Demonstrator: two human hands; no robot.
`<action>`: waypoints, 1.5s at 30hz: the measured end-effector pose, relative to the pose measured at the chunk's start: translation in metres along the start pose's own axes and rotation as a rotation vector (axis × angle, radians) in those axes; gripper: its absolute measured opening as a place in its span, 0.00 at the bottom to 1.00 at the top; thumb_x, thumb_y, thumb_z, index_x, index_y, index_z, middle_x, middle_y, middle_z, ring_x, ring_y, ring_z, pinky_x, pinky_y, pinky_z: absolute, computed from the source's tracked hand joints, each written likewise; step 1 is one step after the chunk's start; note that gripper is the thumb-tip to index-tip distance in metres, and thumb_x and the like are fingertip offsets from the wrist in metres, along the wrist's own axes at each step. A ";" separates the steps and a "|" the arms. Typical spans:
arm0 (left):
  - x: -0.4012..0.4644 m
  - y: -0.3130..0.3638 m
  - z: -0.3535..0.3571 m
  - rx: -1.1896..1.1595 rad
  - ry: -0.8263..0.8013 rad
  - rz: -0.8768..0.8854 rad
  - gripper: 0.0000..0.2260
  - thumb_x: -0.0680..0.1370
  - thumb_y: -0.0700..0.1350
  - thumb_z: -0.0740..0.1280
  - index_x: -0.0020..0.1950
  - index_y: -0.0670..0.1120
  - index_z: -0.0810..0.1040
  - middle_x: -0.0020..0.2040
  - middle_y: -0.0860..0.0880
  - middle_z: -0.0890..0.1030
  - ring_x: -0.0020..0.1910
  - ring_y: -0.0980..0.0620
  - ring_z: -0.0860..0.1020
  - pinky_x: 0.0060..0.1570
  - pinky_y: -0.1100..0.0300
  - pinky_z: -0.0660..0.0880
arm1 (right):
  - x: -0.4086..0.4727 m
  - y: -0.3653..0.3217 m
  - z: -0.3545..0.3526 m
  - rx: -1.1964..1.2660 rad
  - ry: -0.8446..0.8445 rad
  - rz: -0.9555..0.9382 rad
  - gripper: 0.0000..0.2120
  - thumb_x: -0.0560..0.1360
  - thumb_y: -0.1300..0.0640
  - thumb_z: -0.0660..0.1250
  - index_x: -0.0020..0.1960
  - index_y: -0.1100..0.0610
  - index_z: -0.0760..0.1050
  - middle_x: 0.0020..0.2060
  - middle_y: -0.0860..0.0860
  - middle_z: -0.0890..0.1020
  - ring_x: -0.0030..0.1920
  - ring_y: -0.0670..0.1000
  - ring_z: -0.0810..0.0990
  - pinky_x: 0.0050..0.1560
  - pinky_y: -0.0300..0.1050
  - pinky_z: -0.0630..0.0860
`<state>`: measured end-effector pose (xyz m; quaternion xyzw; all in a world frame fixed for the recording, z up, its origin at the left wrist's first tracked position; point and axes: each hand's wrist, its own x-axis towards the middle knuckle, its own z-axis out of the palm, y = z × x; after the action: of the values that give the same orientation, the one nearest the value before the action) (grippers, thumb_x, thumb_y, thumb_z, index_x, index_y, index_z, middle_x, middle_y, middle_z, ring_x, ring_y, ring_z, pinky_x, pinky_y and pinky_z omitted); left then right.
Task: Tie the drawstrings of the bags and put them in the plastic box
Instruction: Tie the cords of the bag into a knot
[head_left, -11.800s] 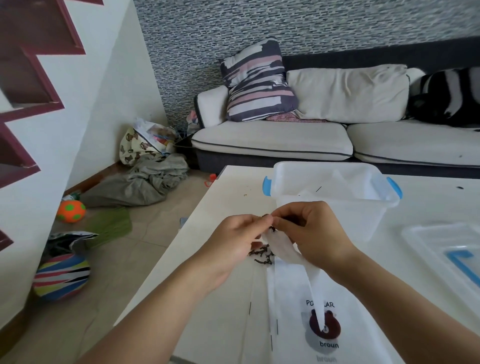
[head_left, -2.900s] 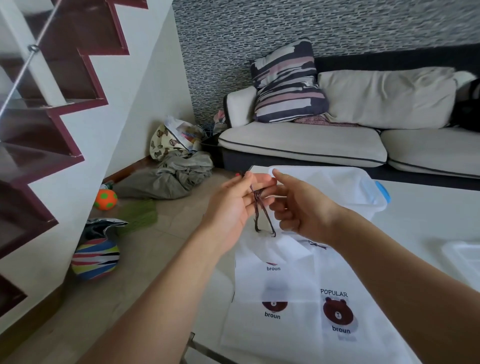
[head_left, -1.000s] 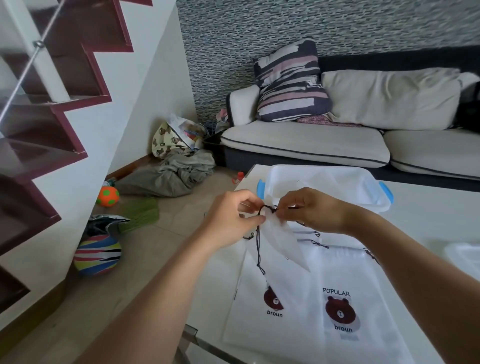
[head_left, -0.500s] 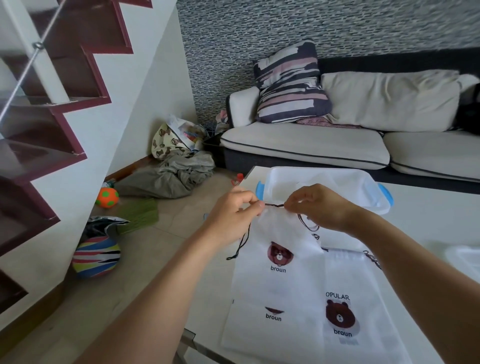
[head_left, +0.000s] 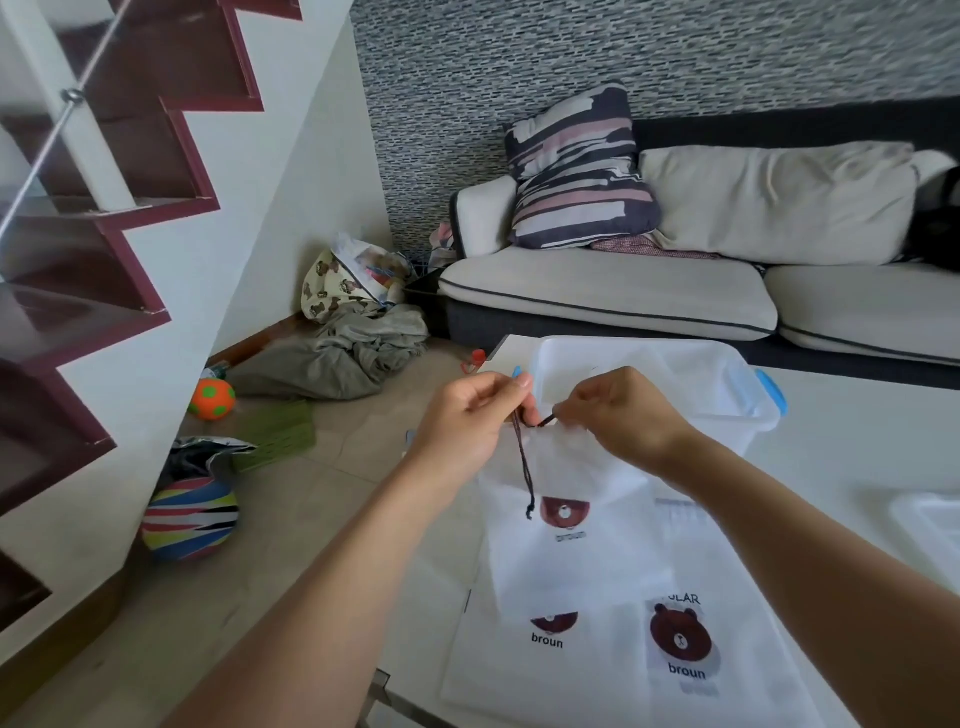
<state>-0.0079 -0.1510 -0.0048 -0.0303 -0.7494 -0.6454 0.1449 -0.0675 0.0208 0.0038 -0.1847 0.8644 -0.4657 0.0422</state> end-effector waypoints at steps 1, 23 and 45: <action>0.000 0.000 0.000 -0.003 0.016 -0.005 0.14 0.82 0.46 0.65 0.40 0.43 0.80 0.36 0.50 0.83 0.40 0.54 0.79 0.51 0.59 0.75 | -0.001 0.000 -0.001 0.067 0.001 0.016 0.17 0.76 0.56 0.70 0.30 0.60 0.75 0.24 0.47 0.68 0.24 0.46 0.63 0.28 0.37 0.63; -0.002 0.005 0.012 -0.056 0.033 -0.064 0.19 0.80 0.51 0.68 0.48 0.33 0.82 0.24 0.50 0.72 0.28 0.52 0.76 0.45 0.53 0.74 | -0.011 -0.021 -0.014 0.397 -0.218 -0.162 0.07 0.75 0.64 0.72 0.51 0.56 0.85 0.27 0.52 0.63 0.28 0.50 0.55 0.28 0.41 0.52; -0.006 0.012 0.009 -0.340 -0.126 -0.182 0.07 0.78 0.37 0.68 0.45 0.43 0.86 0.37 0.45 0.83 0.38 0.50 0.80 0.48 0.62 0.78 | -0.001 -0.012 -0.021 0.639 -0.130 0.019 0.04 0.77 0.64 0.70 0.51 0.63 0.81 0.29 0.50 0.73 0.25 0.45 0.60 0.25 0.37 0.55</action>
<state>-0.0007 -0.1389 0.0043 -0.0269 -0.6367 -0.7700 0.0315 -0.0688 0.0316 0.0252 -0.1837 0.6717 -0.7002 0.1575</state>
